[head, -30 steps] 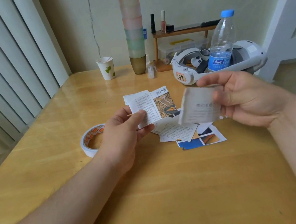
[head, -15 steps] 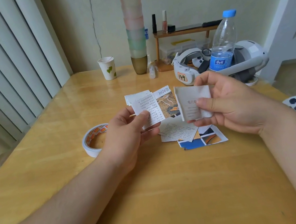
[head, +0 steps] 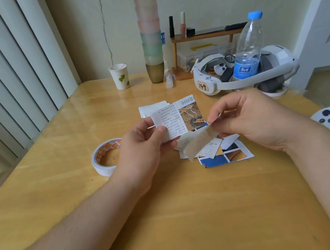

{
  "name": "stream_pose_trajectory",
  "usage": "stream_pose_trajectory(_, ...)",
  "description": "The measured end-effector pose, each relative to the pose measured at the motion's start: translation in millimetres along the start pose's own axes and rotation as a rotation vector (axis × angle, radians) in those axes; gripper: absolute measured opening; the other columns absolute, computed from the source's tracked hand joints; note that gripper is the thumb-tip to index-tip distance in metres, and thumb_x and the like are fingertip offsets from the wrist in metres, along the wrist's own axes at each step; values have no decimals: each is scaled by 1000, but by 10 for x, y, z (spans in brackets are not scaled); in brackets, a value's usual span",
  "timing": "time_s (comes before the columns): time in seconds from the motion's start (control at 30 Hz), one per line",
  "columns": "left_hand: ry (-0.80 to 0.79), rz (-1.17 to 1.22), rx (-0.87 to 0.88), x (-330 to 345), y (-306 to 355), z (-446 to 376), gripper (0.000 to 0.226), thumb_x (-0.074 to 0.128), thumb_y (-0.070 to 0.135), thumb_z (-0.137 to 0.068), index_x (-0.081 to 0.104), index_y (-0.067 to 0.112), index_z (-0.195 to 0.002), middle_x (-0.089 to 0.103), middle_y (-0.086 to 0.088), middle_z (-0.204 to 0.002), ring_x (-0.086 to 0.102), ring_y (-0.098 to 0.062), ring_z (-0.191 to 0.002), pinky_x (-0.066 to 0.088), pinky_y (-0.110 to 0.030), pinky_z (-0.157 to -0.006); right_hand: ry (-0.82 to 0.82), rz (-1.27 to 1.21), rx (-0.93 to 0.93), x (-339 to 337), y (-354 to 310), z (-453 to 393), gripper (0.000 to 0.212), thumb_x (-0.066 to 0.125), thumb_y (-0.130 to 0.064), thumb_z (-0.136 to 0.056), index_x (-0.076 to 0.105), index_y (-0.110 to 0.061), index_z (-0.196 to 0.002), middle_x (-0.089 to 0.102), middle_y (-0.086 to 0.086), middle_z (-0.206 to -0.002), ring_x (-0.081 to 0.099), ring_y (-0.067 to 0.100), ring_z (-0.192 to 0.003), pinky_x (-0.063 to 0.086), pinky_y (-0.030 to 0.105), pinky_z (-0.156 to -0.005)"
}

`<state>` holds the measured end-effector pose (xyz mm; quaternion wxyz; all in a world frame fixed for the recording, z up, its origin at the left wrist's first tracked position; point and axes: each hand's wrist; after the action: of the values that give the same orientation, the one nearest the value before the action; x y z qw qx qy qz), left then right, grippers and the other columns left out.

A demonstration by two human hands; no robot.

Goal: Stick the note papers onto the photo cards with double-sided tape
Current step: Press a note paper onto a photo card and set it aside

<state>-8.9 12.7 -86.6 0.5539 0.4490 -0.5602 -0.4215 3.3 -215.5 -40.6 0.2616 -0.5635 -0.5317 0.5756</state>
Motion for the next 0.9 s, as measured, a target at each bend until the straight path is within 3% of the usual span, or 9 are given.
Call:
stream_pose_trajectory(0.13, -23, -32, 38, 19, 21, 29, 21, 54, 4, -107, 69, 13, -118, 81, -5, -104, 79, -20, -97, 63, -28, -74, 76, 43, 18, 118, 26, -25, 28, 82, 1, -82, 79, -26, -87, 80, 3, -93, 74, 33, -96, 62, 49, -90)
stream_pose_trajectory(0.23, -44, -52, 61, 27, 26, 50, 20, 55, 4, -107, 69, 14, -116, 82, -4, -103, 79, -20, -96, 62, -27, -74, 162, 28, 46, 229, 61, -65, 18, 85, -10, -82, 81, -27, -83, 76, 3, -87, 67, 27, -84, 59, 54, -89)
stream_pose_trajectory(0.3, -64, -56, 70, 35, 29, 67, 21, 57, 1, -105, 69, 13, -118, 82, -5, -102, 79, -22, -97, 63, -27, -77, 214, -25, 75, 276, 74, -81, 16, 85, -12, -84, 81, -27, -84, 72, 4, -84, 64, 22, -81, 58, 53, -89)
stream_pose_trajectory(0.4, -84, -78, 85, 43, 35, 84, 21, 59, 2, -104, 70, 14, -118, 82, -4, -102, 78, -21, -100, 64, -27, -80, 208, -154, 158, 326, 63, -85, 11, 79, -9, -89, 78, -17, -96, 81, 3, -94, 76, 23, -97, 58, 48, -99)
stream_pose_trajectory(0.53, -118, -96, 70, 49, 30, 81, 23, 55, 8, -108, 73, 16, -120, 81, -3, -108, 77, -18, -106, 63, -31, -87, 243, -281, 244, 375, 66, -96, 11, 76, -12, -91, 79, -14, -101, 81, 3, -100, 72, 31, -112, 50, 50, -107)
stream_pose_trajectory(0.63, -121, -117, 62, 49, 23, 75, 25, 52, 7, -109, 73, 15, -119, 81, -1, -110, 76, -18, -108, 63, -34, -91, 290, -314, 276, 389, 58, -108, 11, 78, -14, -89, 78, -11, -100, 81, 5, -98, 73, 31, -110, 49, 55, -109)
stream_pose_trajectory(0.8, -123, -133, 55, 45, 8, 59, 31, 46, 4, -110, 71, 13, -124, 80, -1, -115, 74, -19, -113, 62, -36, -93, 347, -380, 305, 396, 27, -111, 6, 77, -8, -89, 74, -12, -86, 81, 7, -92, 73, 22, -92, 53, 46, -103)
stream_pose_trajectory(0.9, -139, -129, 44, 46, 13, 63, 33, 46, 4, -109, 72, 14, -125, 79, -1, -116, 74, -18, -114, 60, -38, -96, 349, -374, 304, 417, 27, -115, 7, 77, -6, -88, 74, -9, -83, 81, 11, -91, 73, 26, -92, 52, 50, -104)
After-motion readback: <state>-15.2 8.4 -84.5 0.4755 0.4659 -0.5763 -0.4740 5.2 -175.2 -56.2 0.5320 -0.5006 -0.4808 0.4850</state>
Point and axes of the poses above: each hand's wrist, its own z-axis away from the middle knuckle, its own x-axis out of the palm, y = z × x
